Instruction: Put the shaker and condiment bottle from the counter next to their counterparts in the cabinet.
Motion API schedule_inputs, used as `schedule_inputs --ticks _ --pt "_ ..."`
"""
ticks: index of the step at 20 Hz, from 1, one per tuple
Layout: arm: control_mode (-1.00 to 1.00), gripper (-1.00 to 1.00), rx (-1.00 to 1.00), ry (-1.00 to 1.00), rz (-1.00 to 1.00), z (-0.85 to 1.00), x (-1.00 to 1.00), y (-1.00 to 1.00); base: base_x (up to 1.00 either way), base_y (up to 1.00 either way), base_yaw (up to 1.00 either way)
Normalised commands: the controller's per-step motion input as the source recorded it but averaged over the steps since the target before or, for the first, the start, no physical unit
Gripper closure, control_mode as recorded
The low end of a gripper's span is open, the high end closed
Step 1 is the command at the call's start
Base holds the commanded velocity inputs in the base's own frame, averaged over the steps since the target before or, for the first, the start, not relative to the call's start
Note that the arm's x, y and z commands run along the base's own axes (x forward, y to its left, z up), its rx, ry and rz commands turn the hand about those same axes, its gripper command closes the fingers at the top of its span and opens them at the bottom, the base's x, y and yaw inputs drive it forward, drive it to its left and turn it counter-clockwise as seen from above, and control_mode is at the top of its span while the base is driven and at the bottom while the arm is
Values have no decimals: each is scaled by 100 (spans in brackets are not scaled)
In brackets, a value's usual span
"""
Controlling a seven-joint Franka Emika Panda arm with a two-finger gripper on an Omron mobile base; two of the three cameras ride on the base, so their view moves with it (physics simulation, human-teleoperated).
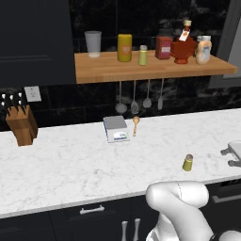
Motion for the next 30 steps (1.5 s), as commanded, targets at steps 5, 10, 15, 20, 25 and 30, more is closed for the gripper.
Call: schedule_inputs --ticks 5,10,15,20,25,30 --pt "-100 -100 0 0 -5 -4 17 0 0 0 0" --pt "-100 -100 -2 0 -4 -15 14 0 0 0 0" --pt "-100 -100 -3 0 -3 -24 10 0 0 0 0" --pt "-100 -100 0 0 -1 -15 20 0 0 0 0" --pt "-100 -100 0 0 -1 -13 21 0 0 0 0" --pt "-100 -100 0 0 0 -18 16 0 0 0 0"
